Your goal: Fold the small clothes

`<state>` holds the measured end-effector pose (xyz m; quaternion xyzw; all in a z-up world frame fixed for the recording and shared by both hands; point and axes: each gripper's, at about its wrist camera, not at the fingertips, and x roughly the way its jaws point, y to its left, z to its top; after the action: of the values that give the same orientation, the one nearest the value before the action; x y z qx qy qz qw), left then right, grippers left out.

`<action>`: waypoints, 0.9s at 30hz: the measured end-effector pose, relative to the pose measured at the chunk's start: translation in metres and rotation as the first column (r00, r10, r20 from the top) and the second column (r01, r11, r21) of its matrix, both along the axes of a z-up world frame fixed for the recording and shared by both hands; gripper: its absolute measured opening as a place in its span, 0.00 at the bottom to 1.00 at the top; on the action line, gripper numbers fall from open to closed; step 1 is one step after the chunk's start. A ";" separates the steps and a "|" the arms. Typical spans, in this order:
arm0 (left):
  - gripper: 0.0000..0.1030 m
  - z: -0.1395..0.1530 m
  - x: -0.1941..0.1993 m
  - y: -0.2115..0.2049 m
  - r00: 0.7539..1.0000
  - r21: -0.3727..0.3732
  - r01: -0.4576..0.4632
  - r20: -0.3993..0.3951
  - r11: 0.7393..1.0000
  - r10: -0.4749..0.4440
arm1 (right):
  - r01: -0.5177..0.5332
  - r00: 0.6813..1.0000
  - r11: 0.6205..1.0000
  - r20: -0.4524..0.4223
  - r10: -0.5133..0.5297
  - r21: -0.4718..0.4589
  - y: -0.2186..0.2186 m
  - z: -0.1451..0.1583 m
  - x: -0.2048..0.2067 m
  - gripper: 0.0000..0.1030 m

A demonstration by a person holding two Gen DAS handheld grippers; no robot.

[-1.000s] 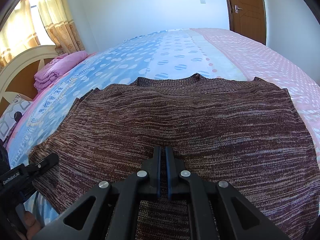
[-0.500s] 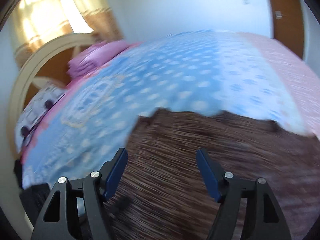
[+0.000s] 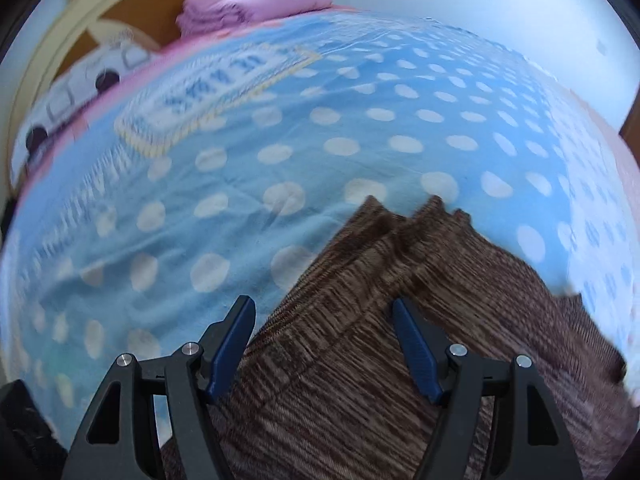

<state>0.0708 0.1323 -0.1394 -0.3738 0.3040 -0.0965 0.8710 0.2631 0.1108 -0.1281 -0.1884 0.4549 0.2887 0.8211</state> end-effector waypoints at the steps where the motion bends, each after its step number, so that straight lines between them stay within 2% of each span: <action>1: 0.18 0.000 0.000 0.000 1.000 0.000 0.000 0.001 1.000 0.000 | -0.006 1.000 1.000 0.013 0.006 -0.019 0.002 -0.001 -0.001 0.68; 2: 0.17 0.000 0.000 0.000 1.000 0.000 0.000 0.001 1.000 0.000 | -0.010 0.999 0.999 0.036 0.011 -0.049 0.004 -0.003 -0.003 0.64; 3: 0.17 0.000 0.000 0.000 1.000 -0.001 0.001 0.001 1.000 -0.001 | -0.008 0.998 0.997 0.061 0.013 -0.075 0.005 -0.004 -0.005 0.57; 5: 0.17 0.000 -0.001 0.000 1.000 0.000 0.003 0.002 1.000 -0.003 | 0.004 0.998 0.998 0.061 0.000 -0.066 0.000 -0.002 -0.002 0.46; 6: 0.17 0.000 0.000 0.000 1.000 0.000 0.004 0.001 1.000 -0.004 | 0.028 0.998 0.998 0.059 -0.025 -0.061 -0.007 0.000 0.001 0.33; 7: 0.17 0.000 0.001 -0.001 1.000 0.001 0.005 0.001 1.000 -0.005 | 0.043 0.998 0.998 0.051 -0.041 -0.050 -0.010 0.002 0.004 0.22; 9: 0.17 0.000 0.001 0.000 1.000 0.004 0.006 0.000 1.000 -0.006 | 0.078 0.997 0.996 -0.009 -0.078 0.041 -0.026 0.008 0.010 0.16; 12: 0.17 0.001 -0.002 -0.003 1.000 0.022 0.007 -0.010 1.000 -0.007 | 0.143 0.989 0.972 -0.074 -0.131 0.188 -0.051 0.020 0.013 0.15; 15: 0.17 0.002 -0.001 -0.004 1.000 0.037 0.012 -0.019 0.999 -0.012 | 0.190 0.981 0.934 -0.099 -0.167 0.302 -0.078 0.034 0.008 0.15; 18: 0.17 0.007 0.003 -0.009 0.999 0.075 0.031 -0.032 0.997 -0.028 | 0.222 0.975 0.910 -0.101 -0.199 0.351 -0.101 0.045 0.005 0.15; 20: 0.17 0.013 0.002 -0.020 0.998 0.138 0.062 -0.029 0.988 -0.059 | 0.239 0.971 0.898 -0.105 -0.215 0.369 -0.114 0.051 0.002 0.15; 24: 0.17 0.034 -0.003 -0.045 0.994 0.300 0.100 0.007 0.949 -0.107 | 0.278 0.961 0.875 -0.115 -0.253 0.396 -0.148 0.062 0.000 0.15; 27: 0.17 0.053 -0.008 -0.069 0.985 0.413 0.134 0.047 0.901 -0.168 | 0.292 0.956 0.865 -0.110 -0.271 0.408 -0.174 0.071 -0.004 0.14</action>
<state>0.0632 0.0632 -0.0866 -0.1547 0.3098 -0.1132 0.9313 0.2589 -0.0637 -0.0570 0.0680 0.4247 0.2614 0.8641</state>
